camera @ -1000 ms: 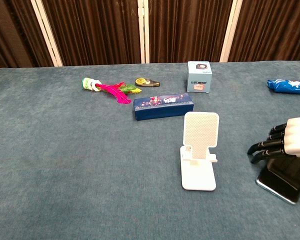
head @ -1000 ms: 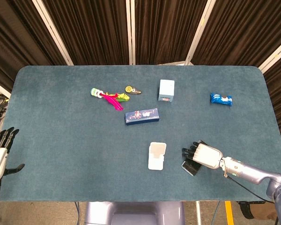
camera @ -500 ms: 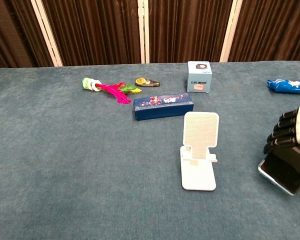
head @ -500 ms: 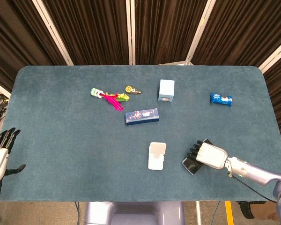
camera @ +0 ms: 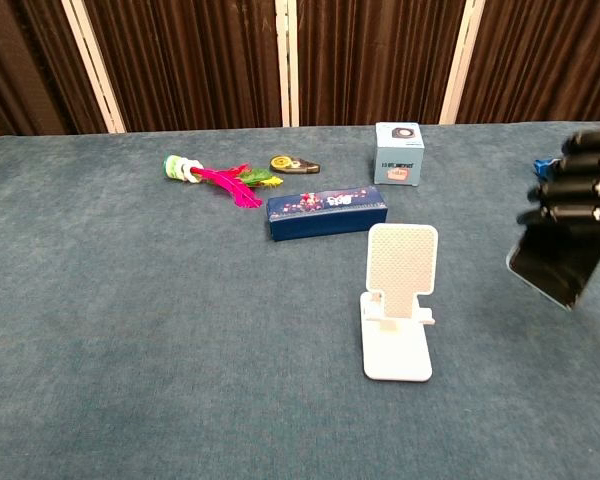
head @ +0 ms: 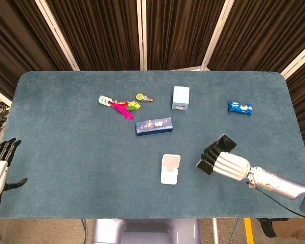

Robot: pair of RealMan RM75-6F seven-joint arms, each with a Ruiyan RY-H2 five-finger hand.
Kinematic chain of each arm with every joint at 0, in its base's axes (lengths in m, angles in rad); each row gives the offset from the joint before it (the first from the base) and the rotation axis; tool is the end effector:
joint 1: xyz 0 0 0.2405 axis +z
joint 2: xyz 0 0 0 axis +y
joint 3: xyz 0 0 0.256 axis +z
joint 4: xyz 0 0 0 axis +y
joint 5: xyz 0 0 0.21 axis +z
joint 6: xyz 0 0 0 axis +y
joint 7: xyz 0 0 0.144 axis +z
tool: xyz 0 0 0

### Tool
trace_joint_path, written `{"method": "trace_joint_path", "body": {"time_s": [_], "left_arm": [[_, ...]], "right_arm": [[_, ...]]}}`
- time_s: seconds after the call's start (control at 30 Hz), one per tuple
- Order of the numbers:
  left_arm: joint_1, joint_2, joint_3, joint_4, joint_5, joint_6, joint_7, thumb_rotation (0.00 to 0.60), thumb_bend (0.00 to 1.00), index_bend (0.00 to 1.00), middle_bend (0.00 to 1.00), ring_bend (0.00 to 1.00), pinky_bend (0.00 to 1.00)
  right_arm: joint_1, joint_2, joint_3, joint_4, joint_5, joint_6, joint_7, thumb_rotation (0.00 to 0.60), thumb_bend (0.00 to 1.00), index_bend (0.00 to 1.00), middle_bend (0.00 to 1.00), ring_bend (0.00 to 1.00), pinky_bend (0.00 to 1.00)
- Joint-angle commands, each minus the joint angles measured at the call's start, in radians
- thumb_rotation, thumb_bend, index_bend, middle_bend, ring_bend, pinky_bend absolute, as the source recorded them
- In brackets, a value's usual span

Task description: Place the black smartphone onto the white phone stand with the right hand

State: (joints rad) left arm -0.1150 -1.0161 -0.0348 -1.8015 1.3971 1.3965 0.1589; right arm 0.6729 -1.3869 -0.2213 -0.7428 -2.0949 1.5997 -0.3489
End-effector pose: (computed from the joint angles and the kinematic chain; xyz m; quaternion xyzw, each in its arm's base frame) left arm -0.2940 0.1827 0.1646 -0.6104 -0.4100 -0.3283 0.5929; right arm -0.2572 -0.3065 0.0948 0.8472 0.2753 0.2861 0.3529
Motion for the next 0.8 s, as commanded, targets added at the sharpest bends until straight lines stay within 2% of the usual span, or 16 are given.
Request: {"method": "trace_joint_path", "body": {"time_s": [0.03,0.1,0.27,0.37,0.57,0.8], "left_arm": [[-0.001,0.002,0.0,0.002,-0.003,-0.003,-0.005,0.6,0.0,0.0,0.0,0.0,0.0],[-0.003,0.004,-0.002,0.003,-0.008,-0.008,-0.011,0.6,0.0,0.0,0.0,0.0,0.0],[-0.005,0.008,-0.007,0.007,-0.019,-0.014,-0.021,0.6,0.0,0.0,0.0,0.0,0.0],[-0.008,0.009,-0.009,0.009,-0.027,-0.019,-0.027,0.6,0.0,0.0,0.0,0.0,0.0],[-0.013,0.011,-0.014,0.014,-0.043,-0.032,-0.033,0.6,0.0,0.0,0.0,0.0,0.0],[-0.025,0.005,-0.019,0.025,-0.068,-0.058,-0.031,0.6,0.0,0.0,0.0,0.0,0.0]], "right_arm": [[0.056,0.102,0.041,-0.218,-0.065,-0.003,-0.238,0.6,0.4,0.58,0.57,0.46,0.45],[0.088,0.146,0.056,-0.336,-0.089,-0.072,-0.345,0.6,0.4,0.58,0.57,0.46,0.44],[0.139,0.196,0.094,-0.526,-0.118,-0.24,-0.538,0.6,0.4,0.57,0.57,0.45,0.42],[0.141,0.209,0.131,-0.626,-0.091,-0.356,-0.671,0.6,0.4,0.57,0.56,0.43,0.39],[0.164,0.217,0.167,-0.73,-0.08,-0.505,-0.779,0.6,0.4,0.57,0.56,0.41,0.31],[0.197,0.216,0.212,-0.827,-0.062,-0.685,-0.88,0.6,0.41,0.58,0.57,0.4,0.27]]}}
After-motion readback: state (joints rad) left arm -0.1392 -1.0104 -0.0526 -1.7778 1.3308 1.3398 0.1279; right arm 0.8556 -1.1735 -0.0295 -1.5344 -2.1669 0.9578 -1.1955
